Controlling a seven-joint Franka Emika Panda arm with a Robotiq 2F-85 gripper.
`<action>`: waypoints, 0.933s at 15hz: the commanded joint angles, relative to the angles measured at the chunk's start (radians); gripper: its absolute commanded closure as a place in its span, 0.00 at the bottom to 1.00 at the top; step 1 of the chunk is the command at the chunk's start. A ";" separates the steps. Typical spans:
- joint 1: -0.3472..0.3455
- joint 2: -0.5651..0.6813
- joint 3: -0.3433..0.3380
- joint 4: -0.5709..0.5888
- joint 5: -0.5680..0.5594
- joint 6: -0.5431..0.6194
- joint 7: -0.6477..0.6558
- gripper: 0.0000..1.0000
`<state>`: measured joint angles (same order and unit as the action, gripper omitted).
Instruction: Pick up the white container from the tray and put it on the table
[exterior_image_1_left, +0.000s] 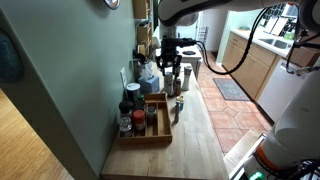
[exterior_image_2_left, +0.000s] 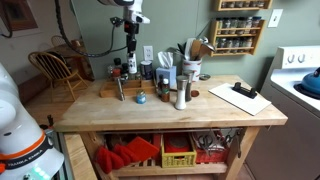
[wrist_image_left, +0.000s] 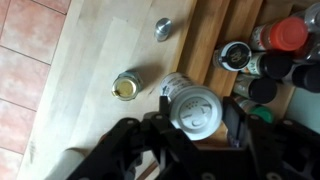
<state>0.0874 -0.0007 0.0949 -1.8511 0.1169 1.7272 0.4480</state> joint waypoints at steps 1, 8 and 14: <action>-0.037 0.051 -0.043 0.004 0.040 0.007 0.074 0.69; -0.085 0.038 -0.112 -0.104 0.094 0.144 0.098 0.69; -0.086 0.073 -0.116 -0.081 0.068 0.152 0.083 0.44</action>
<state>0.0017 0.0720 -0.0213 -1.9338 0.1848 1.8820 0.5309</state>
